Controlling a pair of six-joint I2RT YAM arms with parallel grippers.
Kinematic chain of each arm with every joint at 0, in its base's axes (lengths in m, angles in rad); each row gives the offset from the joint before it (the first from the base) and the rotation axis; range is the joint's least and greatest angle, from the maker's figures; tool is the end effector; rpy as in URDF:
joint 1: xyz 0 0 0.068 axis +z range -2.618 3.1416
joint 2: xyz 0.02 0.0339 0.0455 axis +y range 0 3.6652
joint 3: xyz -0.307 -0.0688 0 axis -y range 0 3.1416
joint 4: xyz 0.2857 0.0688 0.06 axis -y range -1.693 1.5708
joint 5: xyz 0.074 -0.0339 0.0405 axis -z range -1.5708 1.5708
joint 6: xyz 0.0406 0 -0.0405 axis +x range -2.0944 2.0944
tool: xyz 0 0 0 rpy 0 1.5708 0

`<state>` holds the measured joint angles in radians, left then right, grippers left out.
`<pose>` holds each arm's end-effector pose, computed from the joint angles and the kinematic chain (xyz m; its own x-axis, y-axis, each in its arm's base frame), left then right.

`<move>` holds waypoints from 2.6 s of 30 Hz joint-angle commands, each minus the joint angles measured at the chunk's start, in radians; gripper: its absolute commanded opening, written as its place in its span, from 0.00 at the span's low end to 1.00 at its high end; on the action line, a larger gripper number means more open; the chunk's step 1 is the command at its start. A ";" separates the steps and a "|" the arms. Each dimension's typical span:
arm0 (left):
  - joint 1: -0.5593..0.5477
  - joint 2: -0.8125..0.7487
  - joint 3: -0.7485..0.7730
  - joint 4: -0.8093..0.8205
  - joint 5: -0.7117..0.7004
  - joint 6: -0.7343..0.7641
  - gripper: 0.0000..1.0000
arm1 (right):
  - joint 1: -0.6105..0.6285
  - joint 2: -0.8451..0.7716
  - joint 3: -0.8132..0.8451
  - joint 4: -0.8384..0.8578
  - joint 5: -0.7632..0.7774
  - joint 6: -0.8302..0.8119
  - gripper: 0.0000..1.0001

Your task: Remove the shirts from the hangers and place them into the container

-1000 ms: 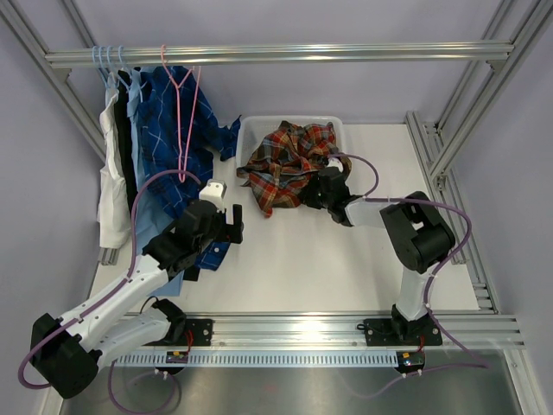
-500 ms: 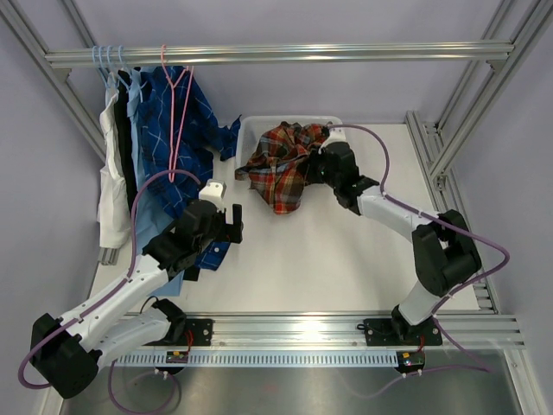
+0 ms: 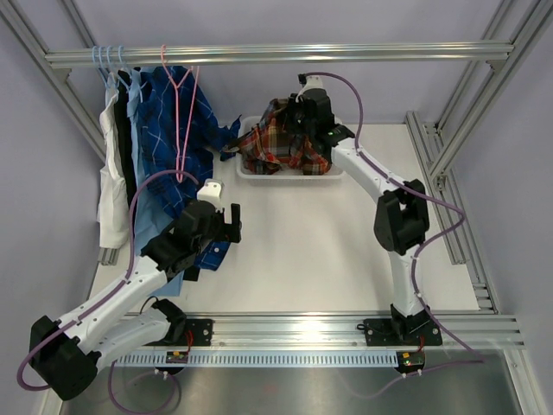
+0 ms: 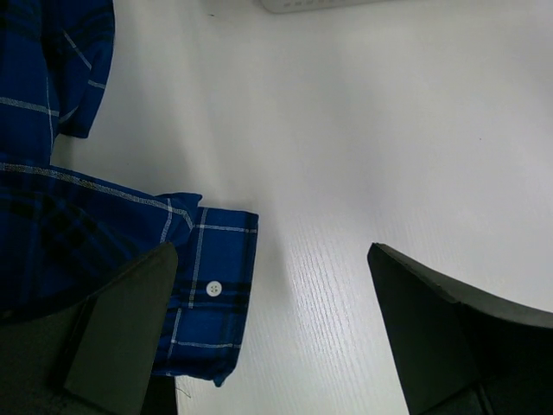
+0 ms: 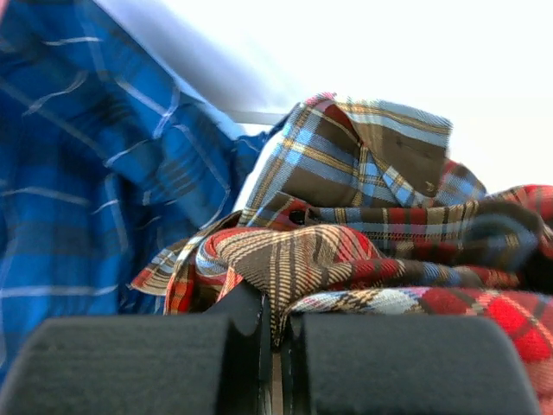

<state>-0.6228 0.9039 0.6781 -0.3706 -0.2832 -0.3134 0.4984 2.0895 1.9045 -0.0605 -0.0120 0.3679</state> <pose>0.1816 -0.1165 0.2858 -0.5488 0.0297 -0.8354 0.2135 0.9712 -0.1058 0.5050 0.2754 0.3587 -0.3748 0.2055 -0.9041 -0.3788 0.8561 0.3516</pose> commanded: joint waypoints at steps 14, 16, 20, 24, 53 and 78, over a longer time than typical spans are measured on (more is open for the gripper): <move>0.003 -0.007 0.001 0.016 -0.030 0.005 0.99 | -0.026 0.279 0.103 -0.446 0.070 0.215 0.03; 0.003 -0.007 0.003 0.016 -0.030 0.005 0.99 | -0.026 0.227 0.087 -0.409 0.057 0.165 0.14; 0.003 -0.014 0.001 0.018 -0.030 0.004 0.99 | -0.026 0.109 0.033 -0.363 0.030 0.072 0.38; 0.003 -0.020 0.006 0.018 -0.014 -0.001 0.99 | -0.026 -0.043 -0.050 -0.335 0.017 0.002 0.50; 0.380 0.420 1.141 -0.650 -0.097 -0.015 0.95 | -0.023 -1.246 -0.936 -0.486 -0.172 -0.158 1.00; 0.500 0.417 1.043 -0.413 -0.163 0.062 0.67 | -0.024 -1.505 -1.110 -0.545 -0.195 -0.113 0.99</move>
<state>-0.1341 1.3243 1.7184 -0.8631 -0.4492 -0.2649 0.4786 0.5941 0.8024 -0.6113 -0.1864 0.2596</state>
